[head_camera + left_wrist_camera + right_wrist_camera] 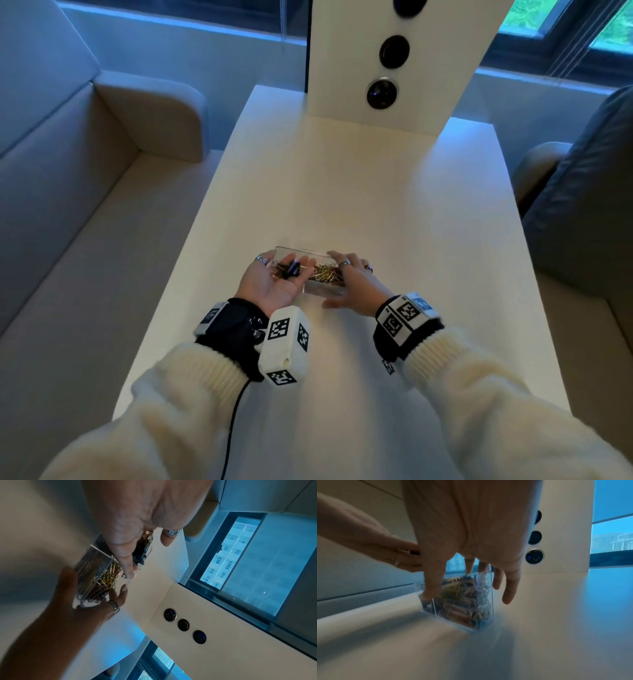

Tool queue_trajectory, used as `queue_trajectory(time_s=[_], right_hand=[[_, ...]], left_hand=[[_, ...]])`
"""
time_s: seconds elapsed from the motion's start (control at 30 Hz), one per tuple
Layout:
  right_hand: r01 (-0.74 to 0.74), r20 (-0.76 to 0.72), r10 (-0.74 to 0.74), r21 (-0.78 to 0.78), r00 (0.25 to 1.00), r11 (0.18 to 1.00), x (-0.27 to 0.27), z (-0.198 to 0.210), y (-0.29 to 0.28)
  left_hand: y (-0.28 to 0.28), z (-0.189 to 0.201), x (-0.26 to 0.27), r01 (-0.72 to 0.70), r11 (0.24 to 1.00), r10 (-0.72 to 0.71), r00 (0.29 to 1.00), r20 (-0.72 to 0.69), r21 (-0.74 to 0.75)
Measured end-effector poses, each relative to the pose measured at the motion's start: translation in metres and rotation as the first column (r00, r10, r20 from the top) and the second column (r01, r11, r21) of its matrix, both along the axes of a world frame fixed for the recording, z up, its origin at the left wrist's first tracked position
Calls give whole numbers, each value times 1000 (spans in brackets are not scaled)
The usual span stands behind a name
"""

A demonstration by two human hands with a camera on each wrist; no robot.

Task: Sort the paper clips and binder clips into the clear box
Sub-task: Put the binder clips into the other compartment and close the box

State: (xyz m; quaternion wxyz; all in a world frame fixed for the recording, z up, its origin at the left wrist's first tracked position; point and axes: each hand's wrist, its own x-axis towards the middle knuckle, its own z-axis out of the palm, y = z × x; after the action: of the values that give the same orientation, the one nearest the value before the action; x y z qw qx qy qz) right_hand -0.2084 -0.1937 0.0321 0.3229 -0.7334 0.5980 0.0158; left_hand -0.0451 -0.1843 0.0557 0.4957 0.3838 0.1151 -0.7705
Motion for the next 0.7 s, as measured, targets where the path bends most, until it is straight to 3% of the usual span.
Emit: queue_trajectory(time_s=[0.13, 0.27, 0.47, 0.6, 0.7], right_hand=[[35, 5, -35, -53, 999, 998, 2, -10, 3], [10, -44, -13, -63, 999, 998, 2, -14, 0], [6, -56, -9, -66, 998, 998, 2, -17, -1], [5, -48, -8, -58, 999, 998, 2, -18, -1], [7, -44, -9, -62, 999, 998, 2, -18, -1]], left_hand=[[-5, -7, 9, -91, 996, 92, 993, -73, 13], [-3, -9, 19, -66, 998, 65, 997, -38, -21], [3, 1, 19, 105, 990, -88, 980, 180, -91], [9, 3, 20, 295, 950, -229, 883, 411, -105], [12, 2, 25, 448, 890, -302, 715, 630, -82]])
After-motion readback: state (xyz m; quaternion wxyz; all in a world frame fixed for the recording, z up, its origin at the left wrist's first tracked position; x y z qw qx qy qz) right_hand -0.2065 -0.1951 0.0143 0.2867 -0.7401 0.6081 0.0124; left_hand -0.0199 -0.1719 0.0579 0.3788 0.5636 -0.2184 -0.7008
